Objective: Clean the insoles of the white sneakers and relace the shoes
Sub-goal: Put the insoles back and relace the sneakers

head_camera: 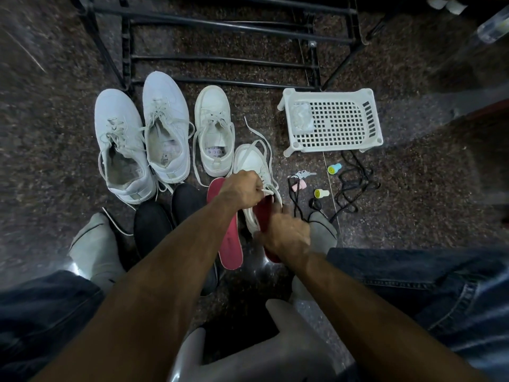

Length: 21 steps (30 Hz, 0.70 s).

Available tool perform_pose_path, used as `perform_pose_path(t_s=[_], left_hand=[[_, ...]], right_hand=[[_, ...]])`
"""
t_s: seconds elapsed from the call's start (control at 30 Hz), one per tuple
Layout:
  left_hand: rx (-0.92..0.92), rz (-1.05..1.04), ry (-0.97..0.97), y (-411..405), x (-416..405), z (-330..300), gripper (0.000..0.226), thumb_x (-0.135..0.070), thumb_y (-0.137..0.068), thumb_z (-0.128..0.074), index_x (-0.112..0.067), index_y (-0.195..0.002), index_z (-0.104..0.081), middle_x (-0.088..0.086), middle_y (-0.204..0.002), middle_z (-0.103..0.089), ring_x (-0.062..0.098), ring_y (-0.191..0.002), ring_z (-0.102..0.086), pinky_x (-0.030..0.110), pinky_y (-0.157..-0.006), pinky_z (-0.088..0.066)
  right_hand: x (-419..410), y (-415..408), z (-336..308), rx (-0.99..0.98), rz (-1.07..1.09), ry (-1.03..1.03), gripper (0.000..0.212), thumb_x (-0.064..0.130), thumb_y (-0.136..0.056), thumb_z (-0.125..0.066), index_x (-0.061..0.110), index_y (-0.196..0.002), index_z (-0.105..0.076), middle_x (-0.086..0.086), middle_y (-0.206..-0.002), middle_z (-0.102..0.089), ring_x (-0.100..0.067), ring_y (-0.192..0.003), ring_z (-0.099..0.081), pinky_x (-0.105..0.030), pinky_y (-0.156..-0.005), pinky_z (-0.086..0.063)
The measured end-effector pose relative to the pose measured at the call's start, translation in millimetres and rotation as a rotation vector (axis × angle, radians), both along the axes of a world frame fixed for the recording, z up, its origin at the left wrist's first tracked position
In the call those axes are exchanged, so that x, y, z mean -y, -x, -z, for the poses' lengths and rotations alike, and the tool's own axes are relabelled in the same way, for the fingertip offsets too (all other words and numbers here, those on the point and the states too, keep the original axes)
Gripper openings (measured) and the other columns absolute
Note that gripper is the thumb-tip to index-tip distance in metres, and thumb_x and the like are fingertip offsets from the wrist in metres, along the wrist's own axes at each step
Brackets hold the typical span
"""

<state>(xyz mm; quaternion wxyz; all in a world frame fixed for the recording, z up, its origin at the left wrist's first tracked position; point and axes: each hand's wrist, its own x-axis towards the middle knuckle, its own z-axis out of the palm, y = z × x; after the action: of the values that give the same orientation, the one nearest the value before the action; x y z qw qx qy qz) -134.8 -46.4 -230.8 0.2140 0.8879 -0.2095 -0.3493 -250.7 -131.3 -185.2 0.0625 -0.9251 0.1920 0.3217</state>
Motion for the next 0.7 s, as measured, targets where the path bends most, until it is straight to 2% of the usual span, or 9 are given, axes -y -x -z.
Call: perform_pose_path(t_s=[0.07, 0.1, 0.23, 0.33, 0.4, 0.53, 0.7], left_hand=[[-0.001, 0.000, 0.006, 0, 0, 1, 0.013, -0.026, -0.083, -0.064, -0.018, -0.074, -0.069, 0.003, -0.084, -0.070, 0.024, -0.081, -0.064, 0.029, -0.066, -0.043], [-0.002, 0.001, 0.008, 0, 0, 1, 0.014, -0.026, -0.084, -0.064, -0.019, -0.073, -0.068, 0.002, -0.083, -0.070, 0.024, -0.081, -0.064, 0.028, -0.066, -0.043], [-0.002, -0.015, 0.014, 1, 0, 0, 0.015, -0.025, -0.085, -0.064, -0.025, -0.069, -0.064, 0.002, -0.086, -0.071, 0.023, -0.082, -0.064, 0.028, -0.067, -0.043], [0.000, -0.034, 0.018, 2, 0, 0, 0.011, -0.024, -0.086, -0.064, -0.020, -0.078, -0.070, 0.003, -0.088, -0.071, 0.021, -0.079, -0.060, 0.028, -0.067, -0.040], [0.000, -0.043, 0.020, 2, 0, 2, 0.011, -0.024, -0.086, -0.064, -0.018, -0.082, -0.073, 0.003, -0.089, -0.071, 0.023, -0.081, -0.062, 0.028, -0.066, -0.039], [-0.014, -0.036, 0.018, 2, -1, 4, 0.012, -0.025, -0.085, -0.063, -0.021, -0.078, -0.073, 0.003, -0.086, -0.071, 0.024, -0.082, -0.064, 0.028, -0.065, -0.040], [-0.024, -0.020, 0.041, -2, -3, 11, 0.017, -0.024, -0.080, -0.064, -0.018, -0.065, -0.066, 0.002, -0.080, -0.070, 0.025, -0.079, -0.064, 0.029, -0.064, -0.045]], right_hand=[[-2, 13, -2, -0.005, 0.011, 0.009, 0.086, 0.055, -0.076, -0.069, 0.007, -0.135, -0.028, -0.010, -0.130, -0.043, -0.032, -0.101, -0.062, -0.038, -0.072, -0.048], [-3, 19, -2, 0.014, 0.047, -0.003, 0.084, 0.053, -0.077, -0.068, 0.006, -0.134, -0.028, -0.010, -0.129, -0.043, -0.032, -0.101, -0.062, -0.038, -0.073, -0.049], [-8, 33, -1, 0.152, 0.244, -0.068, 0.059, 0.045, -0.084, -0.060, 0.012, -0.128, -0.039, -0.008, -0.123, -0.050, -0.033, -0.101, -0.062, -0.038, -0.076, -0.048], [-16, 33, 4, 0.269, 0.327, -0.101, 0.047, 0.042, -0.087, -0.055, 0.016, -0.126, -0.046, -0.007, -0.121, -0.053, -0.033, -0.101, -0.061, -0.039, -0.079, -0.049], [-23, 29, 10, 0.339, 0.347, -0.103, 0.043, 0.039, -0.088, -0.054, 0.016, -0.124, -0.050, -0.006, -0.118, -0.056, -0.031, -0.102, -0.060, -0.038, -0.079, -0.049], [-25, 15, 23, 0.420, 0.338, -0.060, 0.041, 0.038, -0.087, -0.055, 0.015, -0.122, -0.056, -0.005, -0.115, -0.060, -0.026, -0.108, -0.055, -0.036, -0.079, -0.048], [-18, 0, 39, 0.415, 0.227, -0.026, 0.039, 0.040, -0.087, -0.056, 0.014, -0.116, -0.060, -0.005, -0.109, -0.063, -0.026, -0.109, -0.052, -0.039, -0.079, -0.047]])
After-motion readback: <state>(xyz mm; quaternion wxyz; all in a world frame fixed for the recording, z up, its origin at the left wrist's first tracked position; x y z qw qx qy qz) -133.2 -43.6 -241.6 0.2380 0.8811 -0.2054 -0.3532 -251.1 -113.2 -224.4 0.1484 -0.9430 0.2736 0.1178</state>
